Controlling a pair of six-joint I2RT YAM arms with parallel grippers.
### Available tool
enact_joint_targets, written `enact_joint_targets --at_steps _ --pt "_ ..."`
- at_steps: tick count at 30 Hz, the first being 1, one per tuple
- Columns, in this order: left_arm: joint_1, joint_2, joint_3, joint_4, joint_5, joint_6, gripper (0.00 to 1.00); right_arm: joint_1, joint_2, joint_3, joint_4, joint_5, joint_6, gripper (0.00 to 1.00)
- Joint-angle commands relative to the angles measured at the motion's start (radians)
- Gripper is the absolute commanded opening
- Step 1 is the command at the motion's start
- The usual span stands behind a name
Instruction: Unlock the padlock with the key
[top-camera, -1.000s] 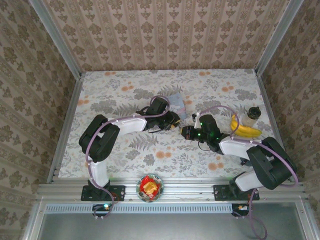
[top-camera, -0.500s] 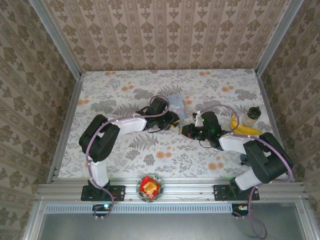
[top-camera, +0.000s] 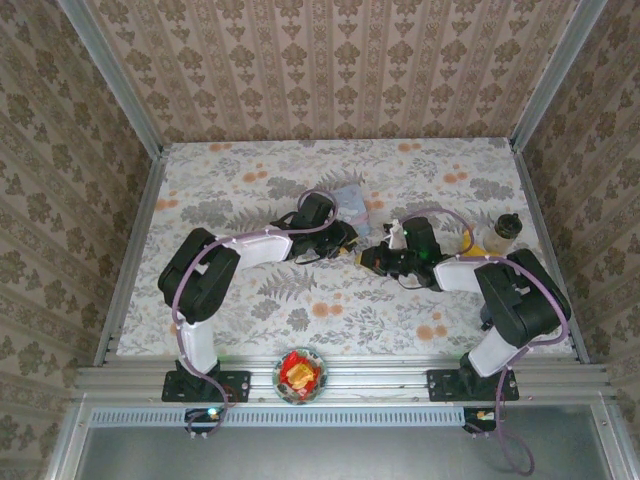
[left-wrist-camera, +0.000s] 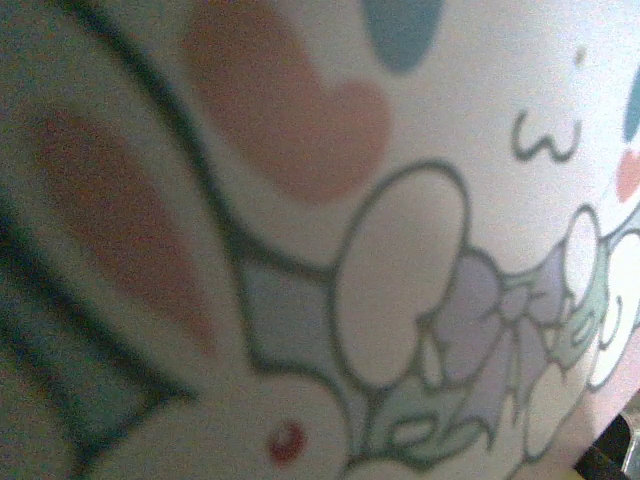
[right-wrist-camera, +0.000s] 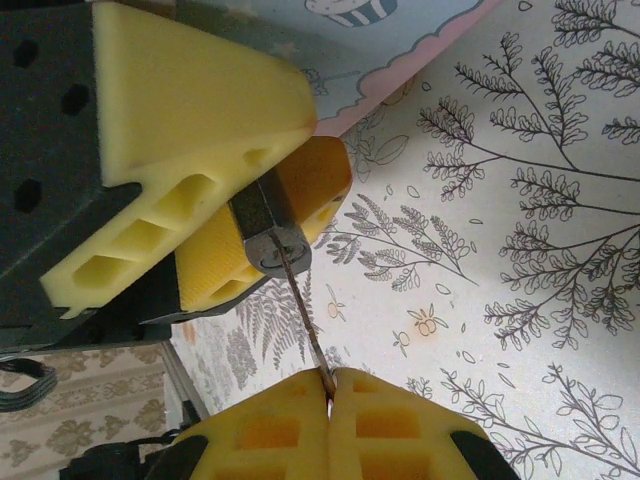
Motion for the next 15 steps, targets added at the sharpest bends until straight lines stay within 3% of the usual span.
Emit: enact_joint_targets --at_steps 1,15 --pt "-0.036 0.021 -0.035 -0.083 0.196 -0.034 0.2 -0.034 -0.009 0.079 0.152 0.024 0.017 0.0" --pt "-0.036 0.021 -0.029 -0.076 0.194 -0.036 0.2 -0.042 -0.016 0.113 0.117 0.034 0.012 0.0"
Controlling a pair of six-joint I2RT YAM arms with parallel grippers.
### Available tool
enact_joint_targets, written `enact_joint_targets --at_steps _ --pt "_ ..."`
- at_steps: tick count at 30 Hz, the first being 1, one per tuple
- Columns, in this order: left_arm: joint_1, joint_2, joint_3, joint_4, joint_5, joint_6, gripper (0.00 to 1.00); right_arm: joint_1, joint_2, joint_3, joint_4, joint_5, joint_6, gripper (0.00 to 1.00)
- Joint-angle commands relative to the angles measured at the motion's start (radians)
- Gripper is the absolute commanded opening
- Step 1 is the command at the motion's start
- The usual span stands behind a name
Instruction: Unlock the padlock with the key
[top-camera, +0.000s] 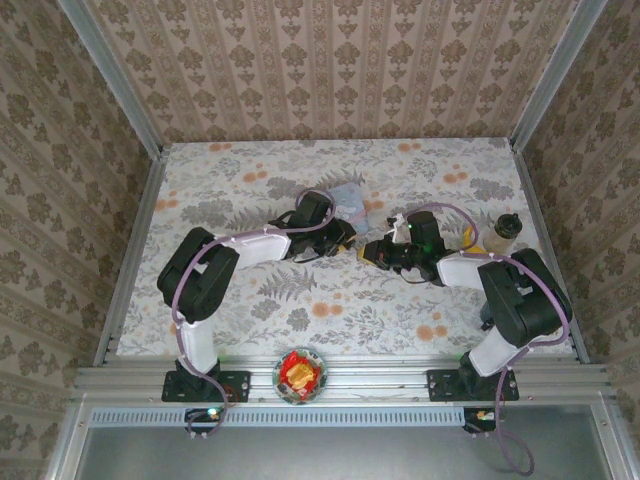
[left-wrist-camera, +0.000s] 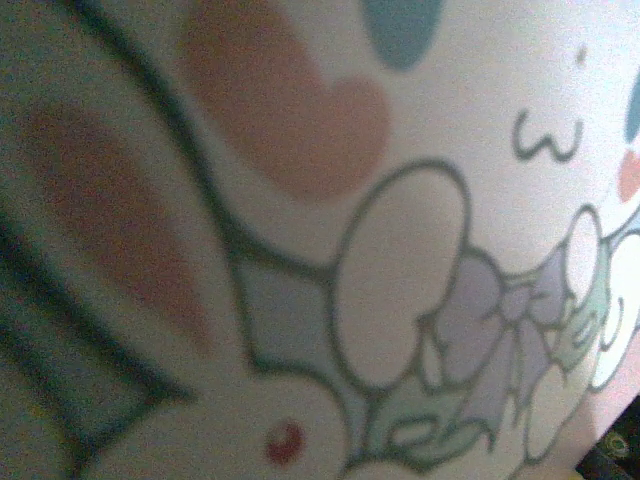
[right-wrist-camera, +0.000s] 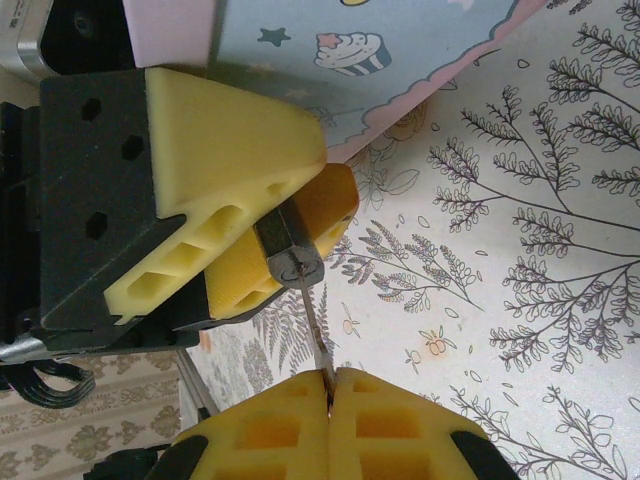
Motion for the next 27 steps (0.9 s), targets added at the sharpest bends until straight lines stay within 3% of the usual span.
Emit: enact_joint_targets --at_steps 1,6,13,27 --pt "-0.05 0.021 -0.028 -0.085 0.191 -0.035 0.2 -0.004 -0.007 0.078 0.153 0.063 0.013 0.0" --pt "-0.054 0.024 -0.027 -0.08 0.192 -0.049 0.2 0.033 -0.001 0.075 0.146 0.114 -0.021 0.0" --pt "-0.059 0.027 -0.023 -0.085 0.19 -0.052 0.2 0.1 -0.069 0.091 0.009 0.285 -0.151 0.0" --pt "-0.064 0.022 -0.031 -0.094 0.189 -0.048 0.2 0.105 -0.112 0.126 -0.101 0.34 -0.224 0.0"
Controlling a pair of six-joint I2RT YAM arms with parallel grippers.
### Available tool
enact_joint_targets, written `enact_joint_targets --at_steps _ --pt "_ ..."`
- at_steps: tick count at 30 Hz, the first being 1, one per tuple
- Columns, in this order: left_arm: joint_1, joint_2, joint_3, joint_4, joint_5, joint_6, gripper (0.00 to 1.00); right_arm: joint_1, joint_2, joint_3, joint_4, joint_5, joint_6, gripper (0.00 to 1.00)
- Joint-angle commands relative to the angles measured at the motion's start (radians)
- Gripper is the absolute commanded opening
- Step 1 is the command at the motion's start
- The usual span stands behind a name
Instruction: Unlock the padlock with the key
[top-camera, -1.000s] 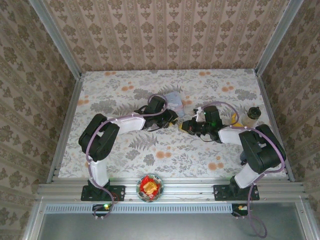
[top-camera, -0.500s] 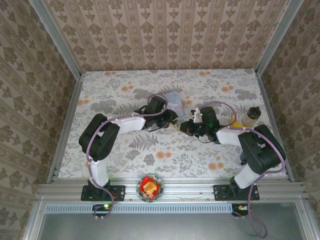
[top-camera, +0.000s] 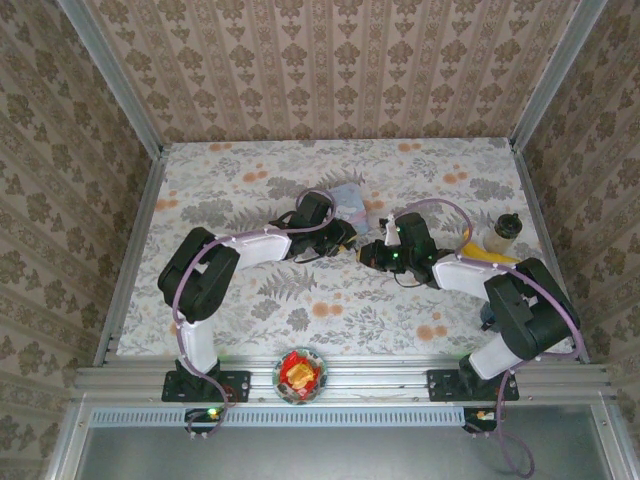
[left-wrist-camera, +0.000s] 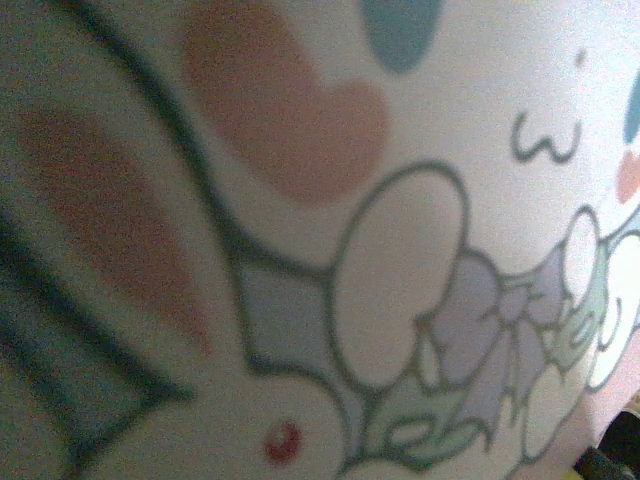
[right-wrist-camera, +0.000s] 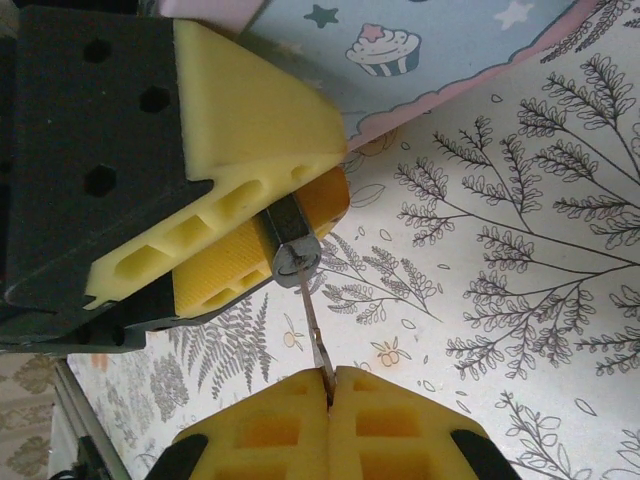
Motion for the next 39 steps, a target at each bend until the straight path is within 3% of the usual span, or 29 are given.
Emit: enact_joint_targets --at_steps 1,20,39 --pt "-0.06 0.019 -0.03 -0.099 0.191 -0.046 0.2 0.003 -0.034 0.096 0.062 0.09 -0.061 0.0" --pt "-0.082 0.033 -0.002 -0.127 0.187 -0.055 0.19 0.061 -0.026 0.171 -0.068 0.195 -0.147 0.0" --pt "-0.086 0.052 0.012 -0.132 0.204 -0.063 0.17 0.044 0.054 0.249 0.008 0.134 -0.178 0.0"
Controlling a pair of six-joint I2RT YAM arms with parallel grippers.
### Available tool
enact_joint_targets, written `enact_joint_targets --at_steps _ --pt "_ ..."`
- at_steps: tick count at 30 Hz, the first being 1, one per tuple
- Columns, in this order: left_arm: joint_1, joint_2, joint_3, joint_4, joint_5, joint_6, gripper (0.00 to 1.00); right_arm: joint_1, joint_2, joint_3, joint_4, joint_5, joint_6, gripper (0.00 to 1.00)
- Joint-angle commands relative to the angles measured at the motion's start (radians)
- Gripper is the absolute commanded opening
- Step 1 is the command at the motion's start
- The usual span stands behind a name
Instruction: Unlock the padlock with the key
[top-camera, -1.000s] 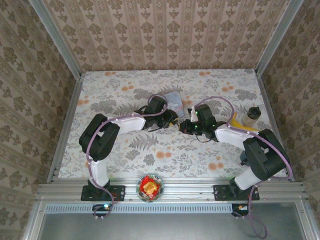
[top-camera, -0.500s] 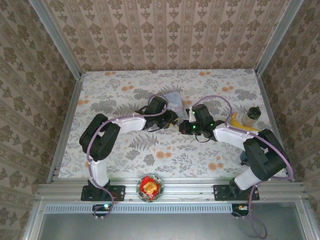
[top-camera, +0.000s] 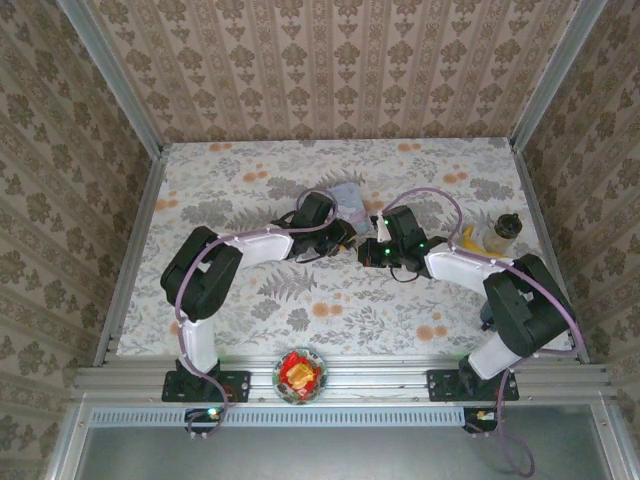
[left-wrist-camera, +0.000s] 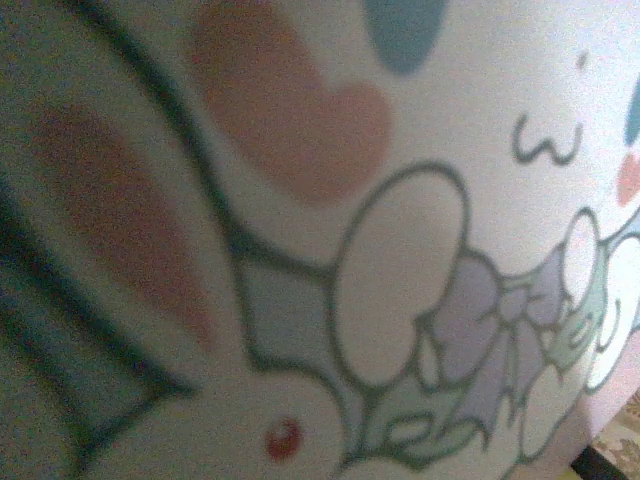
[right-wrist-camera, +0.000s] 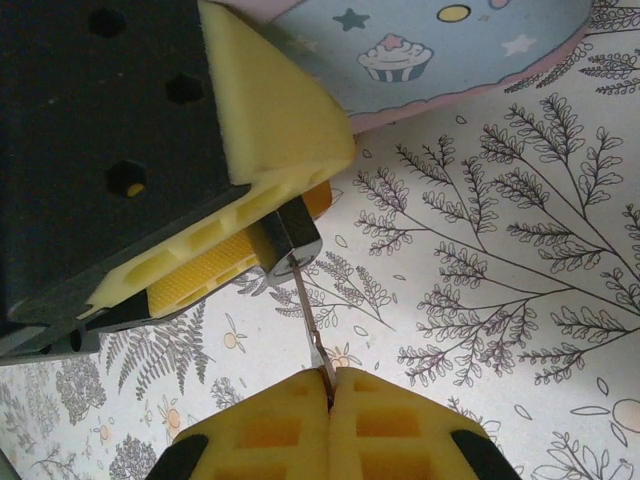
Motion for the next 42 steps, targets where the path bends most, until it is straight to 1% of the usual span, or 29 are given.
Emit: enact_joint_targets --at_steps 1,8,11,14,18,23,26,29,31,35,42 --pt "-0.079 0.034 -0.004 -0.12 0.242 -0.061 0.17 -0.005 0.027 0.108 0.257 -0.007 -0.025 0.0" --pt "-0.076 0.023 -0.008 -0.122 0.246 -0.06 0.16 -0.026 0.027 0.1 0.295 0.037 -0.028 0.0" --pt "-0.074 0.022 -0.01 -0.116 0.246 -0.067 0.16 -0.03 0.029 0.086 0.348 -0.004 -0.026 0.0" --pt "-0.071 0.019 -0.015 -0.099 0.242 -0.087 0.16 -0.026 0.037 0.089 0.348 -0.029 -0.024 0.0" --pt "-0.065 0.011 -0.032 -0.063 0.223 -0.139 0.16 0.002 0.021 0.063 0.314 0.045 -0.038 0.0" --pt "-0.063 0.011 -0.028 -0.047 0.199 -0.187 0.15 0.041 -0.014 0.003 0.331 0.146 -0.026 0.0" --pt "-0.058 0.009 -0.02 -0.051 0.187 -0.189 0.15 0.054 -0.043 -0.028 0.332 0.214 -0.019 0.0" --pt "-0.056 0.005 -0.014 -0.062 0.18 -0.186 0.15 0.054 -0.07 -0.053 0.331 0.256 -0.011 0.0" --pt "-0.056 0.006 -0.013 -0.065 0.18 -0.182 0.15 0.054 -0.083 -0.058 0.319 0.271 -0.011 0.0" --pt "-0.056 0.013 -0.013 -0.064 0.181 -0.186 0.15 0.054 -0.084 -0.047 0.301 0.258 -0.015 0.0" --pt "-0.05 0.011 -0.017 -0.064 0.172 -0.189 0.15 0.054 -0.102 -0.087 0.323 0.245 0.011 0.0"
